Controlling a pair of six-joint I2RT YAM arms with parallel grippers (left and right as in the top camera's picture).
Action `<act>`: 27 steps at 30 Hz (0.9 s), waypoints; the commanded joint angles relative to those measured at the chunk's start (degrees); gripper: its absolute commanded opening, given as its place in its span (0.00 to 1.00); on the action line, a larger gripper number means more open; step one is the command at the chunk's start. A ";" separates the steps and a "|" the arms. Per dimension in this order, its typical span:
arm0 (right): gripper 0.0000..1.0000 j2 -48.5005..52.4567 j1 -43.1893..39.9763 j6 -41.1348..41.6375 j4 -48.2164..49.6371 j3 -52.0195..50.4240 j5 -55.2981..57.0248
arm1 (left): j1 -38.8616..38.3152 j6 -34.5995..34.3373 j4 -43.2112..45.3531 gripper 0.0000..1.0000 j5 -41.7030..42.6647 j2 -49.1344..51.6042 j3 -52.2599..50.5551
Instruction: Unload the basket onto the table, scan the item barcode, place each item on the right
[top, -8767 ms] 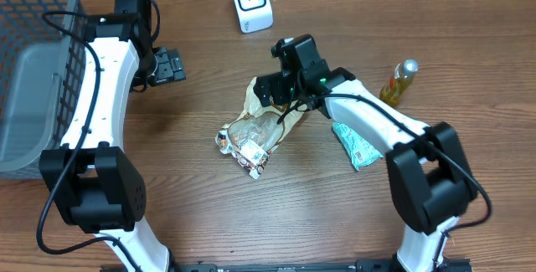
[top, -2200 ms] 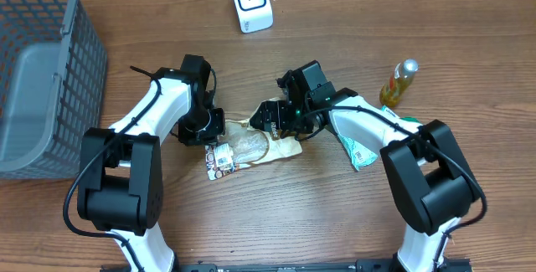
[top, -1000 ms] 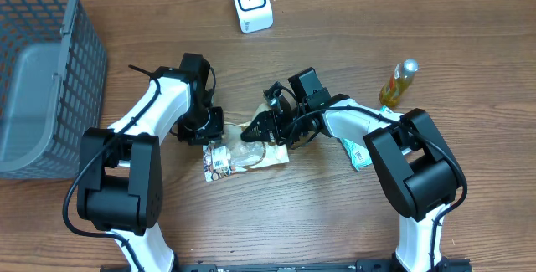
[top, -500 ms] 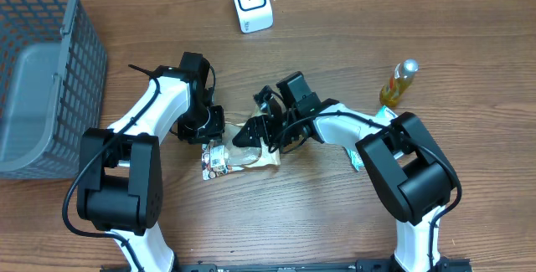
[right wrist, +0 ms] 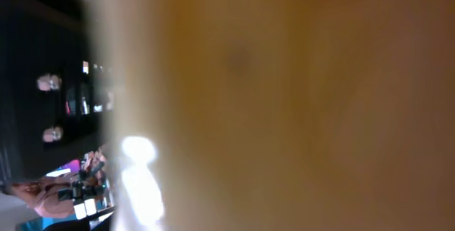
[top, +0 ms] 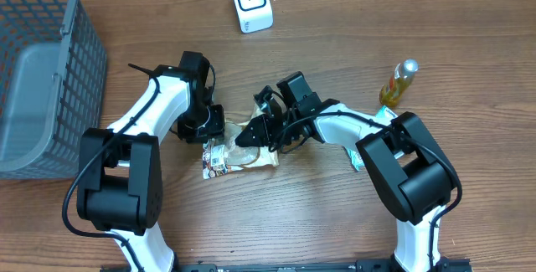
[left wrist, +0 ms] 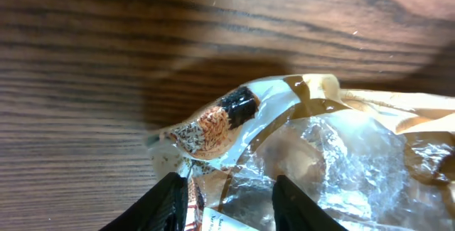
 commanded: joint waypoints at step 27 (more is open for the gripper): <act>0.35 -2.40 -7.58 -5.49 -0.26 -0.26 -20.17 | 14.40 -0.22 -8.63 1.00 -9.44 -0.59 19.43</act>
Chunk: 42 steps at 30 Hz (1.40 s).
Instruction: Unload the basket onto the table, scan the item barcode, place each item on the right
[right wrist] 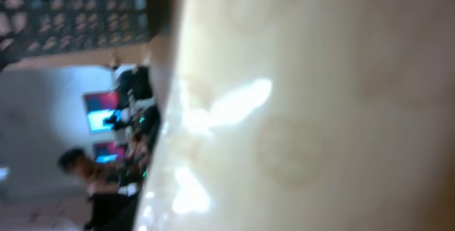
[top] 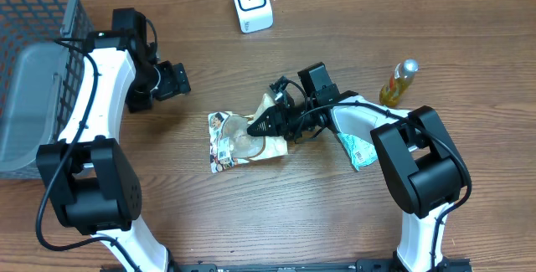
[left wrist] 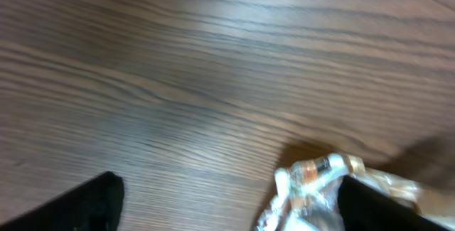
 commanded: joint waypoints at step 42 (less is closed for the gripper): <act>0.11 -21.99 -3.76 -16.92 -13.53 1.22 22.82 | 0.70 -0.09 0.42 1.00 -5.79 -0.59 1.01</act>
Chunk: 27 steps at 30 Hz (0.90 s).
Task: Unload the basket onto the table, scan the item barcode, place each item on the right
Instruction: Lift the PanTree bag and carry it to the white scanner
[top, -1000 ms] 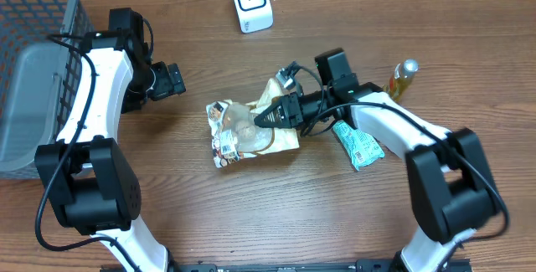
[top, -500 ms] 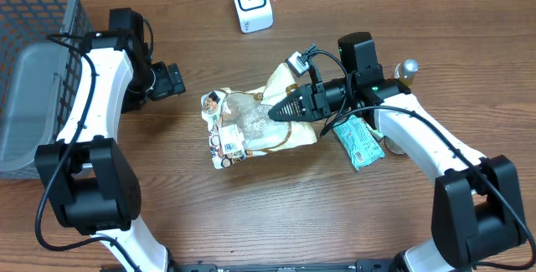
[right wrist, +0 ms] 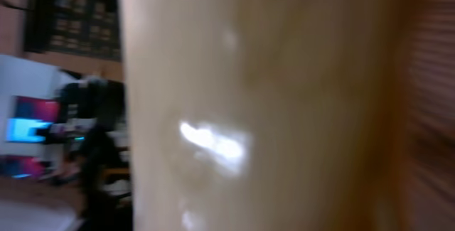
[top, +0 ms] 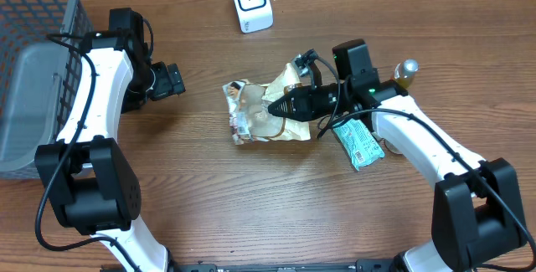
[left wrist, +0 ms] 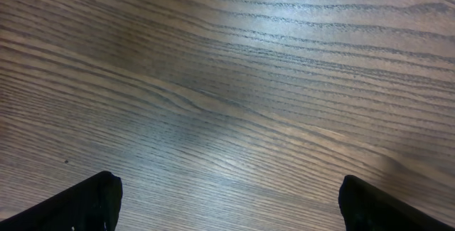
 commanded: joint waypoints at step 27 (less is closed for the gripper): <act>0.09 10.49 5.95 -32.63 -4.46 45.13 38.27 | 0.31 -0.04 0.09 1.00 -0.57 -0.59 1.01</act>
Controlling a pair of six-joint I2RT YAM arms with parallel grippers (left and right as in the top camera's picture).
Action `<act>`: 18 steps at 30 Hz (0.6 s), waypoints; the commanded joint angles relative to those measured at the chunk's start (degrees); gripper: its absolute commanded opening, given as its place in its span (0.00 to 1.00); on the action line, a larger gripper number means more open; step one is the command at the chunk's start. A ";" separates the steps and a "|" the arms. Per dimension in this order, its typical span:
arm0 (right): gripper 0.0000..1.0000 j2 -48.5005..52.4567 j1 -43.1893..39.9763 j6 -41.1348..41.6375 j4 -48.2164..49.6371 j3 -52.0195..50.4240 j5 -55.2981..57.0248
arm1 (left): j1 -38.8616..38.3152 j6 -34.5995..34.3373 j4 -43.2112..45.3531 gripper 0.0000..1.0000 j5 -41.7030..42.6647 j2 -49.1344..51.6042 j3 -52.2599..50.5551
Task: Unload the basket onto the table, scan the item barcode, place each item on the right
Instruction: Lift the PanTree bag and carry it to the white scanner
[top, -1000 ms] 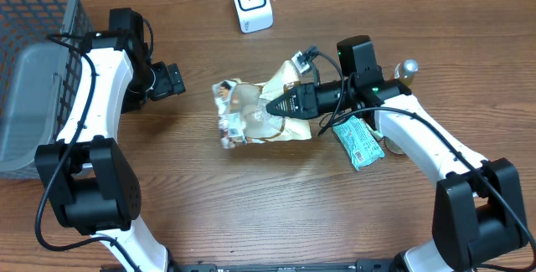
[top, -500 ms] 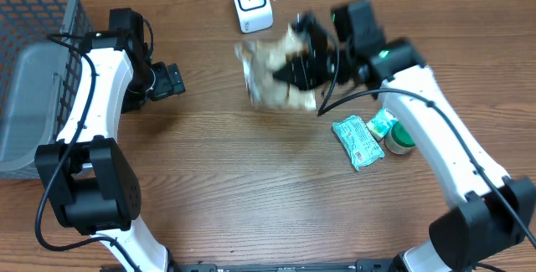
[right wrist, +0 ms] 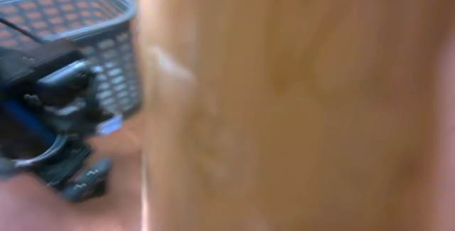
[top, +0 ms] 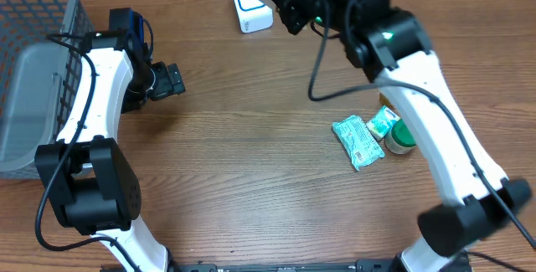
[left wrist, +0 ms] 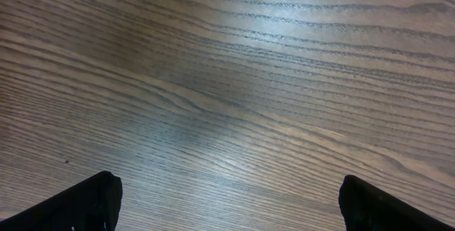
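The item is a crinkly tan-and-clear snack packet, lifted high at the top edge of the overhead view. My right gripper is shut on it, above the white barcode scanner (top: 245, 8), which it partly covers. In the right wrist view the packet (right wrist: 298, 110) fills the frame as a tan blur and hides the fingers. My left gripper (top: 172, 79) hovers open over bare wood at the left, far from the packet; its black fingertips (left wrist: 92, 202) stand wide apart with nothing between them.
A grey mesh basket (top: 38, 63) stands at the far left edge. A green foil packet (top: 356, 142) and a green-lidded item (top: 397, 136) lie on the wooden table (top: 251, 180) at the right, beside my right arm.
My right gripper, then low over the table's middle with the snack packet, is now raised high at the back over the scanner, still holding it. The left arm has not moved.
Both grippers were at the snack packet in the table's middle, the left one's fingers close around its edge. Then the left gripper was open and away at the left, the right one still on the packet. The packet then stood farther right, and now over the scanner.
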 commanded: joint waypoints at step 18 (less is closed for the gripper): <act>0.04 26.03 4.11 -31.28 31.21 0.35 24.59 | 0.31 -0.04 0.07 1.00 -0.57 -0.59 1.01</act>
